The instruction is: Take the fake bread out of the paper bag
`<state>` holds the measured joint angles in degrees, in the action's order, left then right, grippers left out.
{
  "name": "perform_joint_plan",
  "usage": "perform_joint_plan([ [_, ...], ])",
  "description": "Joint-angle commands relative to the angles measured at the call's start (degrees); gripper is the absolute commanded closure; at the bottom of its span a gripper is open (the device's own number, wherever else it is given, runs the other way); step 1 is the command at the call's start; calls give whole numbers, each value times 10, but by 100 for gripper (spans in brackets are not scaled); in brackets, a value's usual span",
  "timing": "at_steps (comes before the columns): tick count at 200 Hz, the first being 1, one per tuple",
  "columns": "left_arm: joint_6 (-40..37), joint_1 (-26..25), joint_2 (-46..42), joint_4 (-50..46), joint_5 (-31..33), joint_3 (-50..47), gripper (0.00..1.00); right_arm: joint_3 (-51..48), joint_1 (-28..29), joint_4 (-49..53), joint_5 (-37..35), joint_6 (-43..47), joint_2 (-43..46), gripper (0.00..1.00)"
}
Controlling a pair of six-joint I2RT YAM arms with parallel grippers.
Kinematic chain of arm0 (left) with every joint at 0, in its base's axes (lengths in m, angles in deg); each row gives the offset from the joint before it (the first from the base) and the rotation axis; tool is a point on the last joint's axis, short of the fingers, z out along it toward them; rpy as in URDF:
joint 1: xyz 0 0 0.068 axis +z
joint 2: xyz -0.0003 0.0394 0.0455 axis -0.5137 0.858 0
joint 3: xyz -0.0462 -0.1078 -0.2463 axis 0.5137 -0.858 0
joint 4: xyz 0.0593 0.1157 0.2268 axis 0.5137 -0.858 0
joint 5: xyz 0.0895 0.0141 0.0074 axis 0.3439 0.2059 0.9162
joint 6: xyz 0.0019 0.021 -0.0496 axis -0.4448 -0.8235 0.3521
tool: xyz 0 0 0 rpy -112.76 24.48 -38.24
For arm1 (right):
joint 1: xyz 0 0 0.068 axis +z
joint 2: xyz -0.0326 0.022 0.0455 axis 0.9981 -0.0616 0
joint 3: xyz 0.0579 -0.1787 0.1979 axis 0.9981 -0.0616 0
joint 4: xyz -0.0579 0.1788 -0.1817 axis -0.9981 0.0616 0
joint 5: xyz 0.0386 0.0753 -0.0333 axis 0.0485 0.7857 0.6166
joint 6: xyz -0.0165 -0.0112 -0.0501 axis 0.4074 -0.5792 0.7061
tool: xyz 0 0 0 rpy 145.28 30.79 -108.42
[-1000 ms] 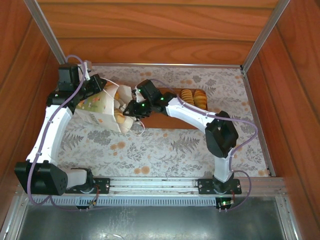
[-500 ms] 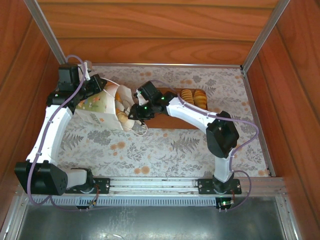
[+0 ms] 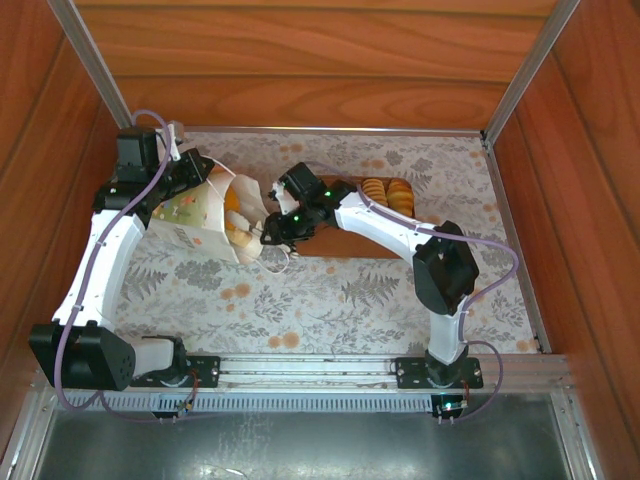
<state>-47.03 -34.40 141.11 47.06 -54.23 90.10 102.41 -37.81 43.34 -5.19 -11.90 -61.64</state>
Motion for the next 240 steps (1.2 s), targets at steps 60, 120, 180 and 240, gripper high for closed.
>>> perform_joint_plan([
  [60,-1,-1,-5,10,-2,4,100,-10,-5,-72,86,-27,21,52],
  [120,3,-1,-10,10,-7,-1,100,24,-8,-107,96,-90,-29,50],
  [180,-1,-1,-14,10,-3,-6,100,36,-13,-95,72,-86,-23,71],
  [240,1,-1,-16,10,11,-10,100,10,-13,-97,53,-41,36,76],
])
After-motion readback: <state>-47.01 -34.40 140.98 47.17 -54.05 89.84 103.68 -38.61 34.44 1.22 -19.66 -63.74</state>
